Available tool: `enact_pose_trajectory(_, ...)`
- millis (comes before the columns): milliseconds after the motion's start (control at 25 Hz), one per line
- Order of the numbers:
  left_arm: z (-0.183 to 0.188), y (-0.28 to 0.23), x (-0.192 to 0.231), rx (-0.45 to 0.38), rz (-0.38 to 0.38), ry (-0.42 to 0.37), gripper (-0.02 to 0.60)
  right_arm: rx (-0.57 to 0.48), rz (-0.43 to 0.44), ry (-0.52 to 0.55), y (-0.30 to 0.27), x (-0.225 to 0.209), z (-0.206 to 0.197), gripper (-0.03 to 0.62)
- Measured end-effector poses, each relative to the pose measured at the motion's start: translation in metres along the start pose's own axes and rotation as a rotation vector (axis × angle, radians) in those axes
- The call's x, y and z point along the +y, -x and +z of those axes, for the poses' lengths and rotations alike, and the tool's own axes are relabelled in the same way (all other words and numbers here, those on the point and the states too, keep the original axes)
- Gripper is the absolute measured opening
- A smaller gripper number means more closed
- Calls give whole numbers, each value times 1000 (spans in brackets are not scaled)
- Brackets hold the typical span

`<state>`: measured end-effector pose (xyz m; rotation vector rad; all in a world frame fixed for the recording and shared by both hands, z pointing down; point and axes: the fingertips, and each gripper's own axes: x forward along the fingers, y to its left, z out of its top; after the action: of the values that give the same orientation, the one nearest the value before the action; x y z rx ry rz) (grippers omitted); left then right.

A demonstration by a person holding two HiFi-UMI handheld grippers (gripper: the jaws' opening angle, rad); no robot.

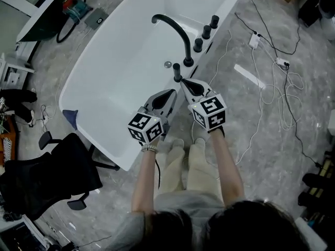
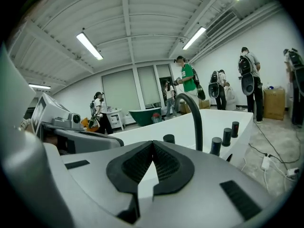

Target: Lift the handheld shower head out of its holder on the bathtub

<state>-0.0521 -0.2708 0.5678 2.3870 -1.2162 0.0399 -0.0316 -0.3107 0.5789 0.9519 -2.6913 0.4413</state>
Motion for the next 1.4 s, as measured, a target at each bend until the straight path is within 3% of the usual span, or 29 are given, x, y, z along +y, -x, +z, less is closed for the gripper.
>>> enact_pose_trajectory(480,-46,-17,43,44,16,26,5,50,-13,15,-42,-28,-57,3)
enact_pose_trajectory(1040,-62,-30,80,29,58,47,5,76,35,-7,-94,-49,-87,142)
enact_pose_trajectory(1400,-69,-30,89,36,94,67,5,94,36,-33,-124,-55,-98,153)
